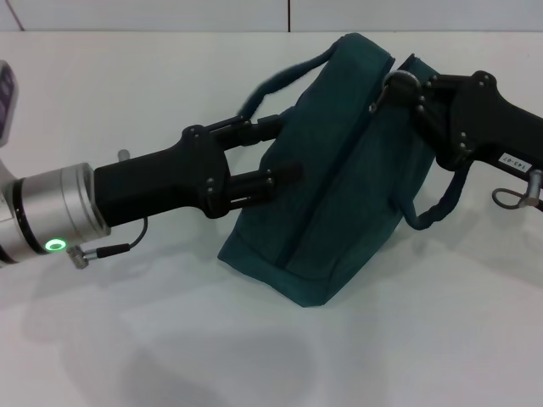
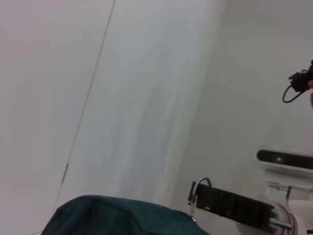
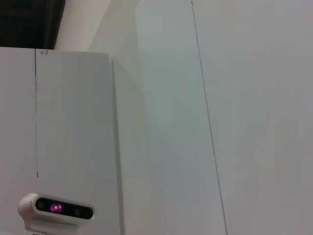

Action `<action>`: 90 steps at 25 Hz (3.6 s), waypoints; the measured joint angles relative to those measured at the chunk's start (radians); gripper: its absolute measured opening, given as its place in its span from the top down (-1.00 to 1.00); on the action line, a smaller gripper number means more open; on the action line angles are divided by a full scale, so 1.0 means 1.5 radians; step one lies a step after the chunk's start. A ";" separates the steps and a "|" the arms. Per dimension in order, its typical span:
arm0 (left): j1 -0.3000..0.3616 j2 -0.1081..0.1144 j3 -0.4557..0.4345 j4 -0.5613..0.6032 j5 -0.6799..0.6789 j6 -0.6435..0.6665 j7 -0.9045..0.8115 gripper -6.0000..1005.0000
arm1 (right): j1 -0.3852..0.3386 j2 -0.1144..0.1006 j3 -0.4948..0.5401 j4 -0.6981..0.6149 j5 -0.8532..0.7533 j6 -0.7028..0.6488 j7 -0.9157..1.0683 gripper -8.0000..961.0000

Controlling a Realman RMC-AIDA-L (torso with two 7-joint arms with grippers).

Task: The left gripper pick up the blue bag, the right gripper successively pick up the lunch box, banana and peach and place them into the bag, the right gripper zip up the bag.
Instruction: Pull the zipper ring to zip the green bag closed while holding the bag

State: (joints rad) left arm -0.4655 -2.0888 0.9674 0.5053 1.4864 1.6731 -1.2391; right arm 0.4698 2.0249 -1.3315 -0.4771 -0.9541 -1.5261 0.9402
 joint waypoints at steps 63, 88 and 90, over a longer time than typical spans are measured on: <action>0.037 0.017 -0.050 -0.020 -0.029 0.022 0.097 0.88 | -0.017 -0.003 0.059 0.053 0.014 0.216 -0.009 0.95; 0.021 0.024 -0.050 -0.018 -0.068 0.012 0.022 0.87 | -0.009 -0.001 0.056 0.084 0.023 0.265 -0.052 0.95; 0.019 0.024 -0.050 -0.019 -0.067 0.008 0.022 0.87 | 0.001 -0.001 0.053 0.099 0.021 0.267 -0.062 0.95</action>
State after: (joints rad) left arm -0.4373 -2.0525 0.8926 0.4769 1.3864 1.6847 -1.2064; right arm 0.4718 2.0236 -1.2518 -0.3281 -0.9222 -1.1250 0.8475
